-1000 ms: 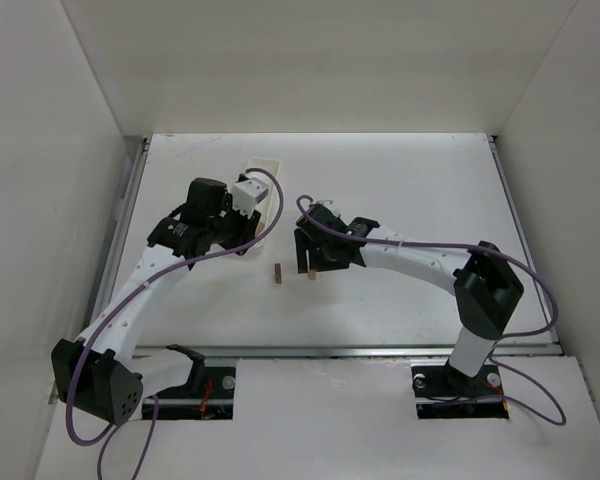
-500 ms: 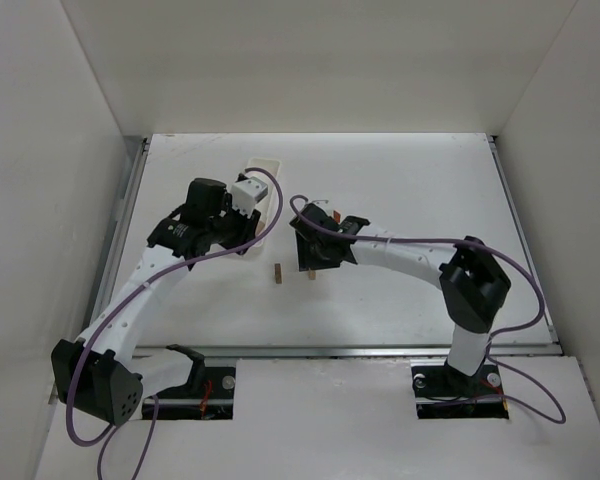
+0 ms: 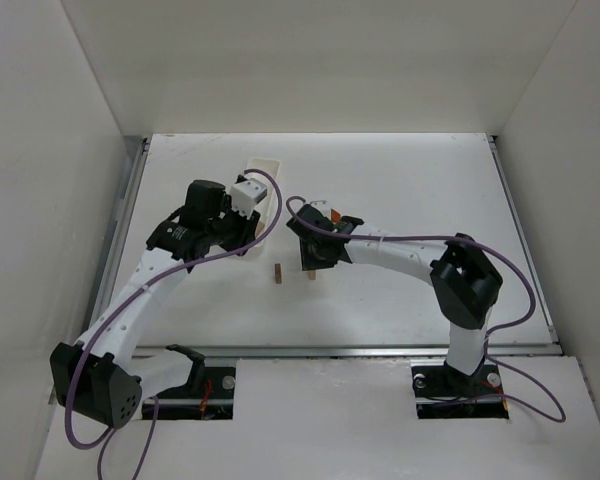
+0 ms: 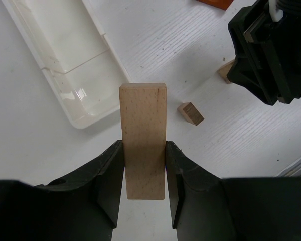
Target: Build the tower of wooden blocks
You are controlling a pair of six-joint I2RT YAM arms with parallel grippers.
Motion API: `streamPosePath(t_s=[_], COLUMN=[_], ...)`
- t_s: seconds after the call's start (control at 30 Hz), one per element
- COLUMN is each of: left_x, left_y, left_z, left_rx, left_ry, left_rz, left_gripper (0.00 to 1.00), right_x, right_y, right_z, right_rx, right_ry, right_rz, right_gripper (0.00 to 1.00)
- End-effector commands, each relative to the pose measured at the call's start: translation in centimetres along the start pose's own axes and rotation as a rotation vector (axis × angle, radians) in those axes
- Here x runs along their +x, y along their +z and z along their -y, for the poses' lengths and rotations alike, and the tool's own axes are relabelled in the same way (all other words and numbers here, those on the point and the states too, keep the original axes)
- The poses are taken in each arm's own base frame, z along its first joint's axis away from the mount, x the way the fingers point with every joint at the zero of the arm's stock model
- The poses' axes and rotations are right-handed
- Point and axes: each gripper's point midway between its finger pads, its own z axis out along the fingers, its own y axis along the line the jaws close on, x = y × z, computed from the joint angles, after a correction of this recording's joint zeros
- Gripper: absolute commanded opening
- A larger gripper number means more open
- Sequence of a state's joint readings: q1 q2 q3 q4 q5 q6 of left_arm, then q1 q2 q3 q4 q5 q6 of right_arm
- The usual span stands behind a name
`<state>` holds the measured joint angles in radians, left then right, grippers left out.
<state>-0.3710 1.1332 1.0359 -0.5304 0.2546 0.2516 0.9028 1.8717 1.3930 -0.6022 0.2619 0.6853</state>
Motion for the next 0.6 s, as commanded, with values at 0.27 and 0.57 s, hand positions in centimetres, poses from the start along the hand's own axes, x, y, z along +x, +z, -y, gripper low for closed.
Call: streamPosePath(t_s=[0.27,0.57], left_x=[-0.74,-0.88], left_y=[-0.59,-0.82], left_z=[0.15,0.18], left_rx=[0.002,0.0], left_ry=[-0.006,-0.004], left_rz=[0.05,0.059], left_gripper=[0.0,0.0], right_x=[-1.36,-1.39], right_y=[-0.19,-0.68], right_z=[-0.5,-0.65], right_rx=[0.004,0.023], right_ry=[0.0,0.074], right_rz=[0.04,0.019], right_gripper=[0.16,0.0])
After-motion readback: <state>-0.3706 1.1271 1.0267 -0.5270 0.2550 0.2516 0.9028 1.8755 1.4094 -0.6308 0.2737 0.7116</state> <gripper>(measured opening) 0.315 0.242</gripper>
